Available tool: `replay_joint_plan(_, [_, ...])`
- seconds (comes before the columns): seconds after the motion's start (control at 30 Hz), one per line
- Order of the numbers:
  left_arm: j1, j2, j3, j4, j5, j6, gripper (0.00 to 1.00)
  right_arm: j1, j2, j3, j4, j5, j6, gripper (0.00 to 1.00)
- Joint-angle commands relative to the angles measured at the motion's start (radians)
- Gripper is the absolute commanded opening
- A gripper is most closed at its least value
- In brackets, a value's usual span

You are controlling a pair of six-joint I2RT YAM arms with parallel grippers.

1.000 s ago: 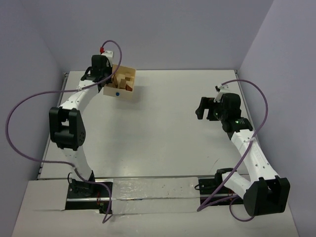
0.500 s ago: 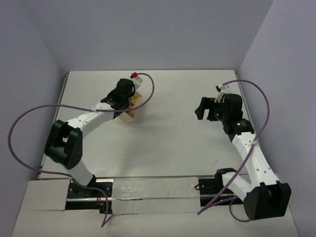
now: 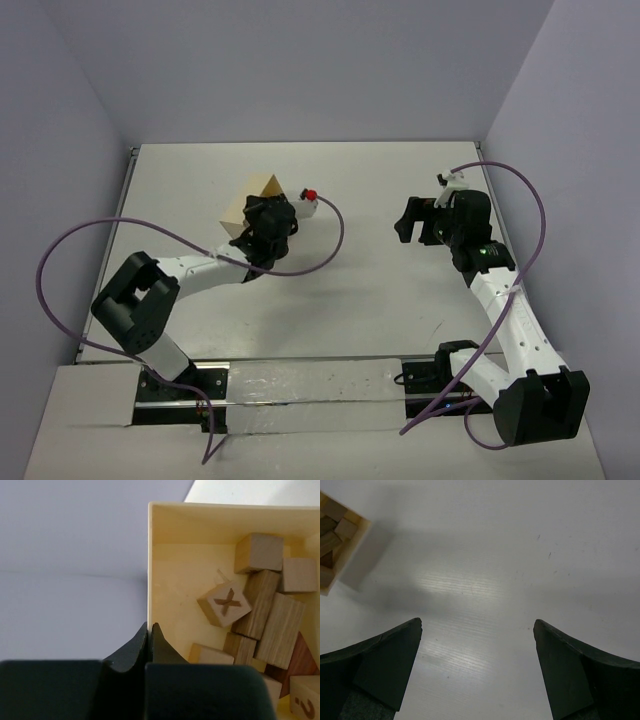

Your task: Build the wood block tower

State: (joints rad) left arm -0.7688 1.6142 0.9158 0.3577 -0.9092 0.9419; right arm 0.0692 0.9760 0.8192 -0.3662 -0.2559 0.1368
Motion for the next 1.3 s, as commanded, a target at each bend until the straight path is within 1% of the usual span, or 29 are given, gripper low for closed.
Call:
replay_joint_plan(0.0, [-0.070, -0.032, -0.083, 0.443, -0.148, 0.405, 0.00, 0.001, -0.024, 0.037, 0.010, 0.006, 0.002, 1.00])
replay_joint_plan(0.07, [-0.115, -0.007, -0.122, 0.685, -0.160, 0.533, 0.00, 0.001, -0.027, 0.035, 0.013, 0.011, 0.003, 1.00])
replay_joint_plan(0.13, [-0.153, 0.039, -0.173, 0.866, -0.162, 0.722, 0.00, 0.000, -0.031, 0.035, 0.012, 0.017, 0.004, 1.00])
replay_joint_plan(0.17, [-0.171, 0.050, -0.185, 0.962, -0.158, 0.760, 0.00, 0.000, -0.031, 0.035, 0.012, 0.018, 0.004, 1.00])
replay_joint_plan(0.23, [-0.206, 0.083, -0.211, 1.102, -0.145, 0.859, 0.00, 0.000, -0.033, 0.037, 0.011, 0.026, 0.005, 1.00])
replay_joint_plan(0.33, [-0.252, 0.130, -0.246, 1.215, -0.132, 0.968, 0.00, -0.002, -0.036, 0.035, 0.012, 0.030, 0.004, 1.00])
replay_joint_plan(0.43, [-0.304, 0.173, -0.272, 1.316, -0.120, 1.041, 0.00, -0.002, -0.032, 0.039, 0.011, 0.035, 0.005, 1.00])
replay_joint_plan(0.53, [-0.332, 0.237, -0.296, 1.429, -0.112, 1.112, 0.00, -0.003, -0.029, 0.049, 0.006, 0.040, 0.006, 1.00])
replay_joint_plan(0.67, [-0.369, 0.308, -0.307, 1.503, -0.126, 1.144, 0.00, -0.005, -0.030, 0.054, 0.001, 0.048, 0.006, 1.00])
replay_joint_plan(0.9, [-0.421, 0.364, -0.290, 1.503, -0.169, 1.118, 0.00, -0.005, -0.033, 0.054, -0.002, 0.050, 0.006, 1.00])
replay_joint_plan(1.1, [-0.432, 0.368, -0.275, 1.502, -0.168, 1.125, 0.00, -0.006, -0.026, 0.062, -0.005, 0.049, 0.006, 1.00])
replay_joint_plan(1.27, [-0.408, 0.336, -0.242, 1.503, -0.146, 1.163, 0.00, -0.006, -0.026, 0.063, -0.005, 0.047, 0.007, 1.00])
